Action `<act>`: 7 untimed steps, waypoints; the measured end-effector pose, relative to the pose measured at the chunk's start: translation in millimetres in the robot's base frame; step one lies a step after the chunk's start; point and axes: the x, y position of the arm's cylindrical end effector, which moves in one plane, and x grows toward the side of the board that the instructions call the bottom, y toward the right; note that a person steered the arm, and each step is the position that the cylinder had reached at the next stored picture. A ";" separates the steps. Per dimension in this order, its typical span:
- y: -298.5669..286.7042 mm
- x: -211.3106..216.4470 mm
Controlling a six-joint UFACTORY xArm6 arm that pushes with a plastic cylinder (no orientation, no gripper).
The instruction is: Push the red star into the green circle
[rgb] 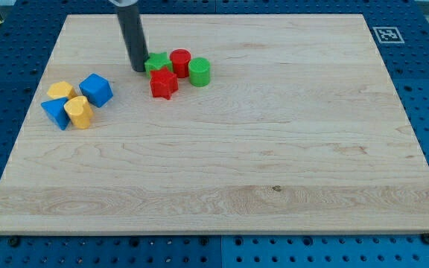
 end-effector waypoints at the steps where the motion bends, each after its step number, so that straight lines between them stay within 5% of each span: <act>1: 12.3 4.0; 3: -33.5 23.3; 5: -7.2 78.1; 7: 41.7 54.8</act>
